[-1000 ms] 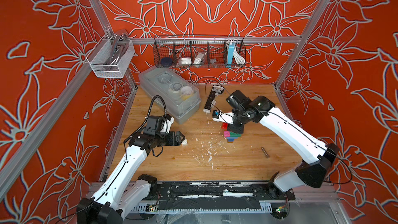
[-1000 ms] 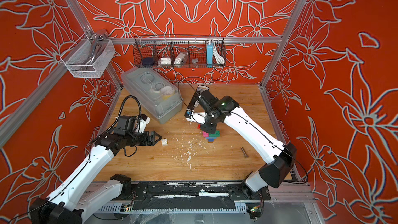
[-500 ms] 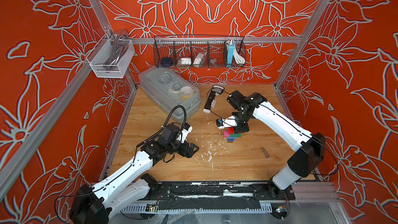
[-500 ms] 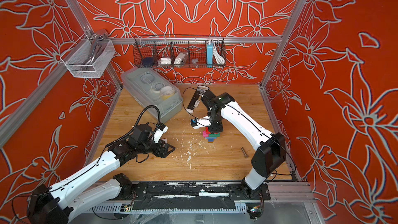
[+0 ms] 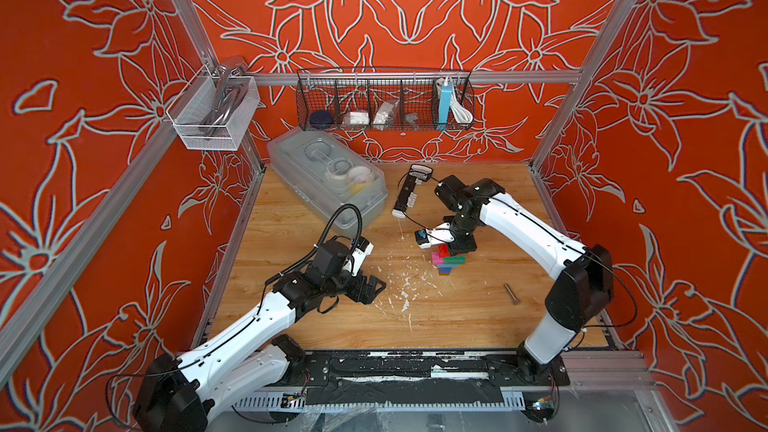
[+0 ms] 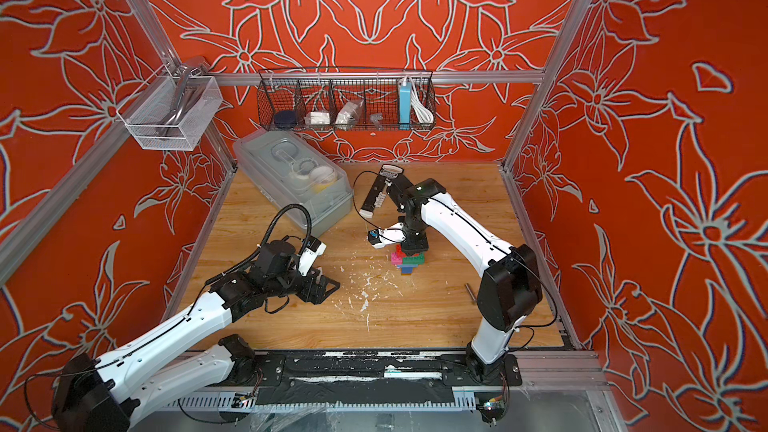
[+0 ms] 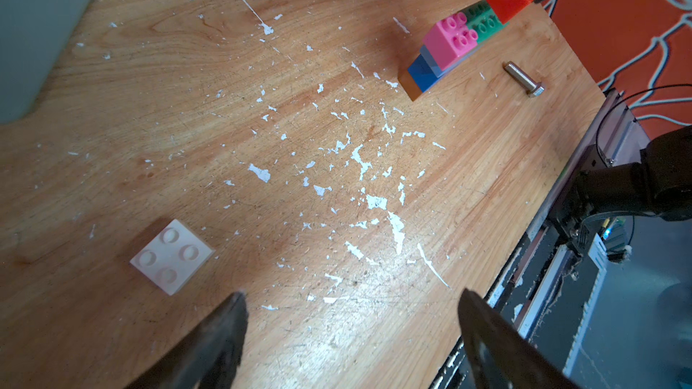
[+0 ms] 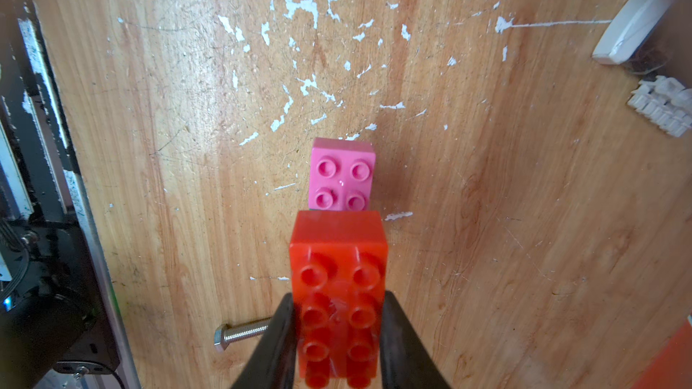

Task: Assemble a spoon with lego
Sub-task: Assemble the lego brick with the lego brick.

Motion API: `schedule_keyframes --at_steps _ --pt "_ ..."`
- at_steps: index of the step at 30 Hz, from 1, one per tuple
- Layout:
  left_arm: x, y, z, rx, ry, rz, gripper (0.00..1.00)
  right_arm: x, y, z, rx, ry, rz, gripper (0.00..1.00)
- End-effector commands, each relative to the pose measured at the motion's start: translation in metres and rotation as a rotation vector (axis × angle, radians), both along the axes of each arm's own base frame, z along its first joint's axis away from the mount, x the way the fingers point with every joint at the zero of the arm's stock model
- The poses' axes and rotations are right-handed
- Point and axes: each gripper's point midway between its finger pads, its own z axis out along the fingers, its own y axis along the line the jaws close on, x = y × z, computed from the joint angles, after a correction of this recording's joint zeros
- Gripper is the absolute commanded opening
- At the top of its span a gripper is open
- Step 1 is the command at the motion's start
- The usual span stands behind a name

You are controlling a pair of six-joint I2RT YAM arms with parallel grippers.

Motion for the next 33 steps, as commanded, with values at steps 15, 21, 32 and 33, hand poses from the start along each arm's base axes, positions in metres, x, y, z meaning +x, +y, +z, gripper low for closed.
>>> schedule_keyframes --at_steps 15,21,32,33 --pt "0.003 -0.001 0.007 0.017 -0.038 -0.012 0.87 -0.004 -0.005 -0.022 -0.02 0.039 -0.012 0.0" --pt "0.002 0.0 0.006 0.021 -0.037 -0.012 0.87 -0.002 -0.005 -0.025 -0.026 0.039 -0.021 0.0" --pt "0.001 0.0 0.005 0.031 -0.037 -0.015 0.87 -0.005 -0.01 -0.032 -0.042 0.053 -0.034 0.0" --pt "0.001 0.0 0.005 0.03 -0.037 -0.015 0.87 -0.005 -0.01 -0.033 -0.04 0.055 -0.037 0.0"
